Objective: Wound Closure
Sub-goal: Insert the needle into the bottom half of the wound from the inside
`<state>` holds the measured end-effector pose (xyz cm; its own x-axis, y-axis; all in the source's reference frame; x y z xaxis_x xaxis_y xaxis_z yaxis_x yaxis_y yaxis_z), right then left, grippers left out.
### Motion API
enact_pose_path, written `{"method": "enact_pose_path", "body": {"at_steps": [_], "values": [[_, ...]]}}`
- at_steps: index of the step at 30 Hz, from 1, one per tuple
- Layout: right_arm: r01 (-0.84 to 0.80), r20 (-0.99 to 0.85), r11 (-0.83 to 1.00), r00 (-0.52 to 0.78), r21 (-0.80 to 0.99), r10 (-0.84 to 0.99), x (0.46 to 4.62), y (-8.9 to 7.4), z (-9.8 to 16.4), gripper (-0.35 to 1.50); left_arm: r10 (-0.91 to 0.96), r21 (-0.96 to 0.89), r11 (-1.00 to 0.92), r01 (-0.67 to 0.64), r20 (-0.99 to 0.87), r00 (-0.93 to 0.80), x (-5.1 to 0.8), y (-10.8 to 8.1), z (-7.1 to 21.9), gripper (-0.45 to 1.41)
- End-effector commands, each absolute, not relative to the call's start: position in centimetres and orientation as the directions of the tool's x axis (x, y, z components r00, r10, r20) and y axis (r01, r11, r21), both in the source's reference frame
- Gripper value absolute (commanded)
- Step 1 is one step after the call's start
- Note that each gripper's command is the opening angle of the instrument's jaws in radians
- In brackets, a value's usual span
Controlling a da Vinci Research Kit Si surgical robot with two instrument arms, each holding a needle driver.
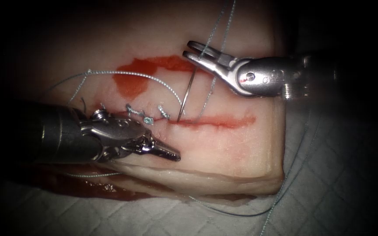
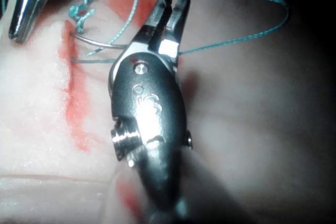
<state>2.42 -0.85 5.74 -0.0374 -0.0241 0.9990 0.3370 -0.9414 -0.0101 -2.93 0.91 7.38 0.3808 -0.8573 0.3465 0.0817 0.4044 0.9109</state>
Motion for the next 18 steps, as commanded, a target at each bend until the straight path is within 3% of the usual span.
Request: {"method": "enact_pose_path", "body": {"at_steps": [1, 18], "values": [[0.332, 0.999, -0.943, -0.033, -0.008, -0.02, 2.51, -0.81, 5.77, -0.35, -0.857, 0.911, 0.405, 0.081, 0.347, 0.381, -2.99, 0.91, 7.43, -0.45], [0.305, 0.998, -0.952, -0.044, -0.03, -0.046, 2.52, -0.85, 5.8, -0.35, -0.857, 0.911, 0.405, 0.082, 0.347, 0.38, -2.99, 0.91, 7.43, -0.45]]}}
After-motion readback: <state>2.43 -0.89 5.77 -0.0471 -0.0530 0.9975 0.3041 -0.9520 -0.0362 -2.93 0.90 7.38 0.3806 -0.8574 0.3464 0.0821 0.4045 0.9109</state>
